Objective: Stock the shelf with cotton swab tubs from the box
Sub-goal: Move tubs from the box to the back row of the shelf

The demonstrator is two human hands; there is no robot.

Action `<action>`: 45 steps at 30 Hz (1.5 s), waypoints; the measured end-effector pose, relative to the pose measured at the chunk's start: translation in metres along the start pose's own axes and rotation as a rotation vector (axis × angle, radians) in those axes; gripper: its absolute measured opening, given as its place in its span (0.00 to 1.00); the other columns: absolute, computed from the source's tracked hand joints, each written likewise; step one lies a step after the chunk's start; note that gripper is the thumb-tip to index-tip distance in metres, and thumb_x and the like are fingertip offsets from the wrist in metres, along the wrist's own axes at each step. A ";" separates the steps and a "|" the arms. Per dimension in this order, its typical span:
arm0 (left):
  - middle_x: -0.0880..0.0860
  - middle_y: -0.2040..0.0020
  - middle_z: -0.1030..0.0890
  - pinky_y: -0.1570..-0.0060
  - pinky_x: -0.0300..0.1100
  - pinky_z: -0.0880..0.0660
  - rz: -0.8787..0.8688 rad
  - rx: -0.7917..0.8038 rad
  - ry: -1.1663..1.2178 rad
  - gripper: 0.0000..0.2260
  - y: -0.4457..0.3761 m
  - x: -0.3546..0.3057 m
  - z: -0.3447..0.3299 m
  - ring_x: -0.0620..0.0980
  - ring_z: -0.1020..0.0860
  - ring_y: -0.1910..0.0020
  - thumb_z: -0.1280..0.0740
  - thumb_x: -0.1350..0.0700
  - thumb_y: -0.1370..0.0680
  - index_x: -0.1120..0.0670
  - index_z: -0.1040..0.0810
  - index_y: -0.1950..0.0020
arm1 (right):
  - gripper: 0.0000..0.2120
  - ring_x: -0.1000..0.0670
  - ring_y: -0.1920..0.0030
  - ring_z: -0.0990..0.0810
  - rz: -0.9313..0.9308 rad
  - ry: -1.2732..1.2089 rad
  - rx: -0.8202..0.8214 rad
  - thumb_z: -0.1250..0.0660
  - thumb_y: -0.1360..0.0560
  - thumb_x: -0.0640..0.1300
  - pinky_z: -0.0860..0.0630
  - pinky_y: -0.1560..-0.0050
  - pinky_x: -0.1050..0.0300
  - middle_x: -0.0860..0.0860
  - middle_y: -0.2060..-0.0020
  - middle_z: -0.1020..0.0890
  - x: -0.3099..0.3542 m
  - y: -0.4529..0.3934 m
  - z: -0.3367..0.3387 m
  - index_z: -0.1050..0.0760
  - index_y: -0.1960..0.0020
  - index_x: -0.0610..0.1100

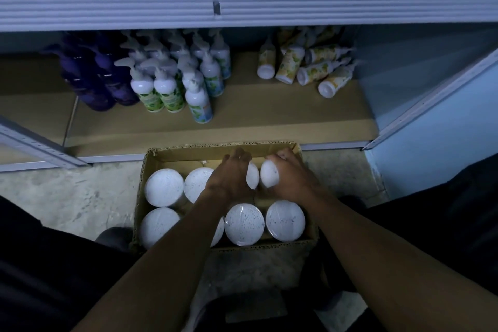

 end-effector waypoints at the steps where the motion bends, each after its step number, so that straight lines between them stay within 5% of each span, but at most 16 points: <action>1: 0.57 0.33 0.32 0.39 0.51 0.28 -0.004 -0.015 -0.001 0.38 0.001 -0.001 0.004 0.60 0.29 0.37 0.24 0.44 0.34 0.57 0.32 0.29 | 0.37 0.46 0.29 0.35 0.005 -0.004 -0.010 0.23 0.34 0.52 0.27 0.38 0.47 0.50 0.28 0.39 0.002 0.002 0.005 0.32 0.28 0.54; 13: 0.56 0.35 0.29 0.43 0.50 0.25 -0.056 -0.097 -0.077 0.39 0.038 -0.032 0.097 0.59 0.25 0.40 0.21 0.46 0.38 0.57 0.29 0.30 | 0.37 0.45 0.31 0.32 0.170 -0.029 -0.150 0.23 0.33 0.51 0.28 0.37 0.50 0.49 0.31 0.35 0.051 0.048 0.087 0.32 0.26 0.53; 18: 0.55 0.46 0.24 0.54 0.45 0.24 -0.081 -0.147 -0.107 0.29 0.064 -0.045 0.143 0.56 0.23 0.48 0.22 0.45 0.40 0.56 0.22 0.45 | 0.36 0.47 0.30 0.32 0.292 -0.012 -0.203 0.24 0.33 0.52 0.28 0.36 0.49 0.49 0.31 0.33 0.078 0.077 0.131 0.30 0.27 0.54; 27: 0.52 0.44 0.23 0.49 0.49 0.23 -0.184 -0.290 -0.272 0.28 0.122 -0.099 0.249 0.52 0.24 0.47 0.23 0.41 0.38 0.51 0.23 0.42 | 0.32 0.53 0.35 0.32 0.449 0.067 -0.356 0.23 0.33 0.57 0.30 0.42 0.56 0.53 0.37 0.25 0.122 0.133 0.223 0.25 0.31 0.55; 34: 0.50 0.54 0.21 0.55 0.47 0.23 -0.169 -0.389 -0.349 0.22 0.153 -0.131 0.323 0.54 0.21 0.52 0.31 0.37 0.42 0.49 0.22 0.55 | 0.28 0.54 0.39 0.27 0.544 0.098 -0.514 0.24 0.36 0.60 0.27 0.40 0.54 0.56 0.41 0.20 0.154 0.152 0.288 0.20 0.37 0.56; 38: 0.50 0.37 0.22 0.44 0.42 0.28 -0.166 -0.434 -0.386 0.33 0.160 -0.150 0.365 0.51 0.25 0.38 0.25 0.38 0.35 0.50 0.24 0.33 | 0.26 0.55 0.38 0.28 0.562 0.132 -0.594 0.25 0.35 0.61 0.29 0.40 0.57 0.55 0.42 0.21 0.167 0.157 0.326 0.19 0.38 0.56; 45: 0.47 0.36 0.22 0.41 0.46 0.26 -0.144 -0.445 -0.417 0.32 0.151 -0.167 0.413 0.50 0.25 0.38 0.27 0.36 0.34 0.48 0.24 0.34 | 0.23 0.54 0.38 0.28 0.510 0.130 -0.630 0.26 0.36 0.64 0.30 0.44 0.57 0.54 0.43 0.22 0.186 0.140 0.370 0.18 0.43 0.59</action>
Point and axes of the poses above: each hand's wrist, its own y-axis away from the middle knuckle, its own z-axis out of the back of the hand, x = y × z, the point moved 3 cm from there along -y, towards the middle knuckle
